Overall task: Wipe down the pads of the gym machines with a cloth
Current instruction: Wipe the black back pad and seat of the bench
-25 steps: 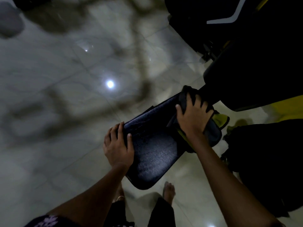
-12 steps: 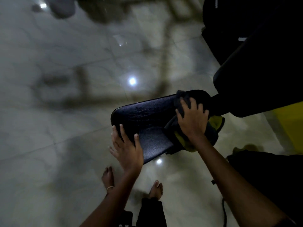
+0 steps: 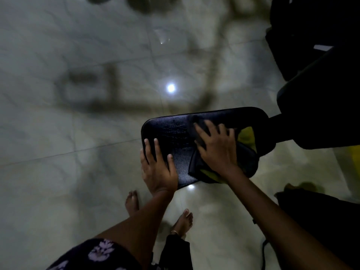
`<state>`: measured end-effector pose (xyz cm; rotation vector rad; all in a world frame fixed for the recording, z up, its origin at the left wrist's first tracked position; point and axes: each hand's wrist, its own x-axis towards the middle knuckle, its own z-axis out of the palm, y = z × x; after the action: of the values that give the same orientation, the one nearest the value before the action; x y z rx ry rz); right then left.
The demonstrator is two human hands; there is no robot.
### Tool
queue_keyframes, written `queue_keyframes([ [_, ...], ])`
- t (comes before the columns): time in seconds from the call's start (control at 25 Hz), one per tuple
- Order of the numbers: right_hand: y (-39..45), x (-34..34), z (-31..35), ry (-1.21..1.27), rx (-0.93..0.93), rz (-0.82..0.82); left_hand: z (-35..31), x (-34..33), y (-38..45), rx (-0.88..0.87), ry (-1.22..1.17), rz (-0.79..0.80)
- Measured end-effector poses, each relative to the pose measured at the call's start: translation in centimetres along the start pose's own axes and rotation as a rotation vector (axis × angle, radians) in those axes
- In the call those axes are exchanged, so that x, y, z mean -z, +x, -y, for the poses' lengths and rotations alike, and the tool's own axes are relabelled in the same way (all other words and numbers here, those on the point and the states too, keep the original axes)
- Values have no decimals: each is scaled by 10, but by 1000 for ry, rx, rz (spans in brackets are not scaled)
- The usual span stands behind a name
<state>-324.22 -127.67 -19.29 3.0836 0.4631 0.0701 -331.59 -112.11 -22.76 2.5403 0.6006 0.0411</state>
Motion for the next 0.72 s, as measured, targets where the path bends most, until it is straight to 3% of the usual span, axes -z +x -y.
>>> queue_keyframes([
  [0.08, 0, 0, -13, -35, 172, 54, -1, 1, -1, -4, 6, 5],
  [0.12, 6, -2, -30, -41, 131, 50, -1, 2, 0, -6, 6, 5],
  [0.28, 17, 1, -95, 110, -459, 104, -2, 4, -1, -12, 15, 28],
  [0.36, 27, 3, -84, 57, -591, 95, -2, 4, 0, -5, 12, 31],
  [0.4, 34, 4, -68, 21, -557, 71, -2, 4, 0, -3, 11, 36],
  [0.52, 57, 7, 0, 90, -208, -14, -2, 3, -1, -2, 19, 39],
  [0.64, 73, 3, 55, 121, 132, 81, 0, 2, -1, -21, 24, 22],
  [0.72, 76, 4, 45, 93, 248, 90, 1, 0, -1, -33, 23, 1],
])
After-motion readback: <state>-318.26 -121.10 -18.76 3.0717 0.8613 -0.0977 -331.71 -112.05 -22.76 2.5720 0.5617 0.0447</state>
